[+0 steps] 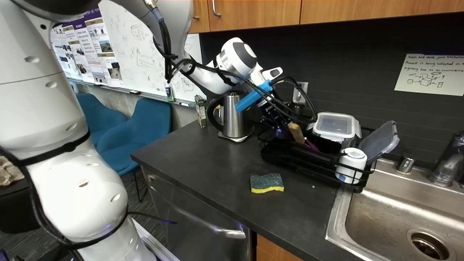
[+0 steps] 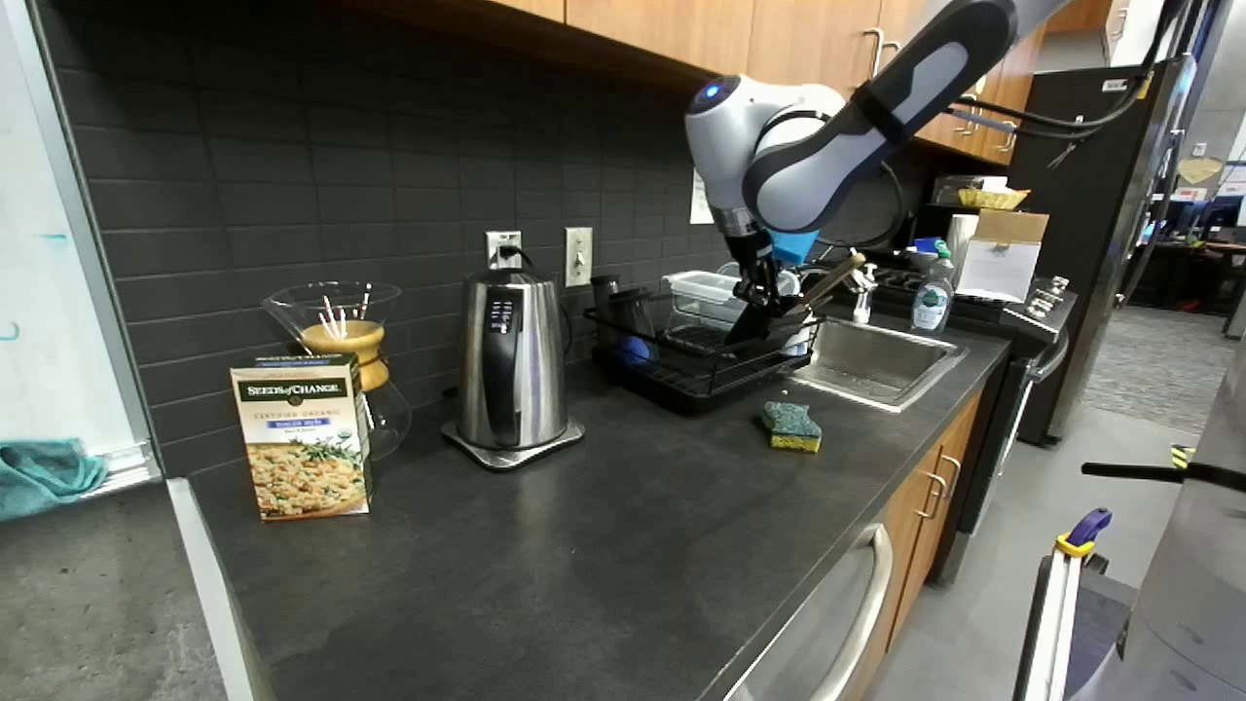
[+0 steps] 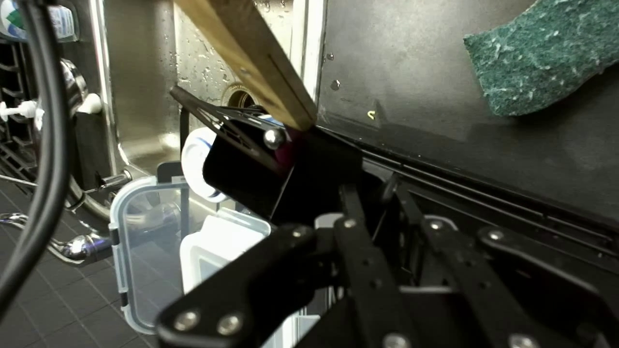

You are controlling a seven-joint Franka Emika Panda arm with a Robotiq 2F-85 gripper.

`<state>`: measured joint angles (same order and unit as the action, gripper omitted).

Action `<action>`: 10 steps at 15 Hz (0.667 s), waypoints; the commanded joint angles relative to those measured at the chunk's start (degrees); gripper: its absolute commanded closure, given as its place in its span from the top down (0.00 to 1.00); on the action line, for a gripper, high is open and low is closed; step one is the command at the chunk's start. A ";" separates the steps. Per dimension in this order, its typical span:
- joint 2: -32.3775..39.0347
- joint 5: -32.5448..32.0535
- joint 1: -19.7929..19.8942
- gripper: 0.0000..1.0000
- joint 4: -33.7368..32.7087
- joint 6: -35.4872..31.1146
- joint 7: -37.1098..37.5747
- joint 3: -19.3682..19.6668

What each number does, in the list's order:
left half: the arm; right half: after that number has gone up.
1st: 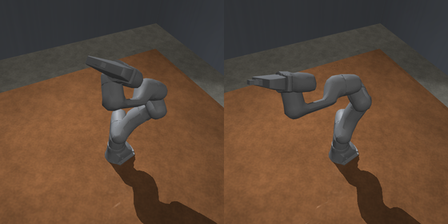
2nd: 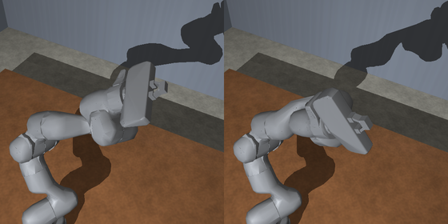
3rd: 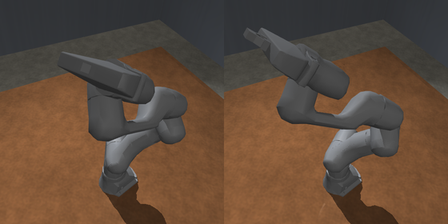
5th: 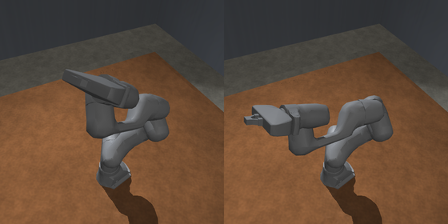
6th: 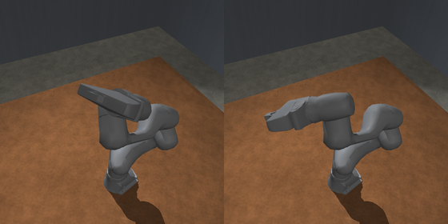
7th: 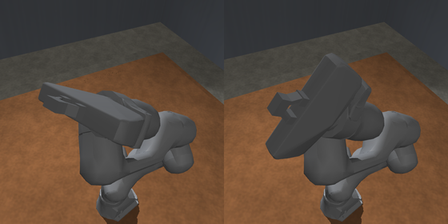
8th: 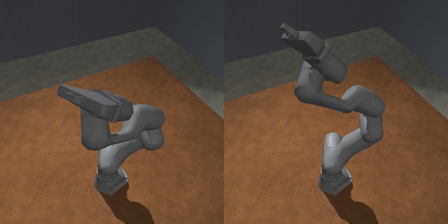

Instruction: Remove one fork from the dish rack and put it on the counter.

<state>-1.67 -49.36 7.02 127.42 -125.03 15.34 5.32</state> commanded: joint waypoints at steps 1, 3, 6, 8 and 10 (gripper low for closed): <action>-0.45 -1.64 -0.52 0.52 0.16 1.23 1.57 -0.10; -0.54 -1.65 -0.61 0.65 0.32 1.39 1.76 -0.14; -0.67 -1.58 -0.70 0.80 0.64 1.59 2.19 -0.19; -0.83 -1.56 -0.74 0.80 0.99 1.74 2.43 -0.22; -1.08 -1.48 -0.74 0.74 1.38 1.85 2.52 -0.20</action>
<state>-1.67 -49.36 6.71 127.80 -124.30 16.36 5.21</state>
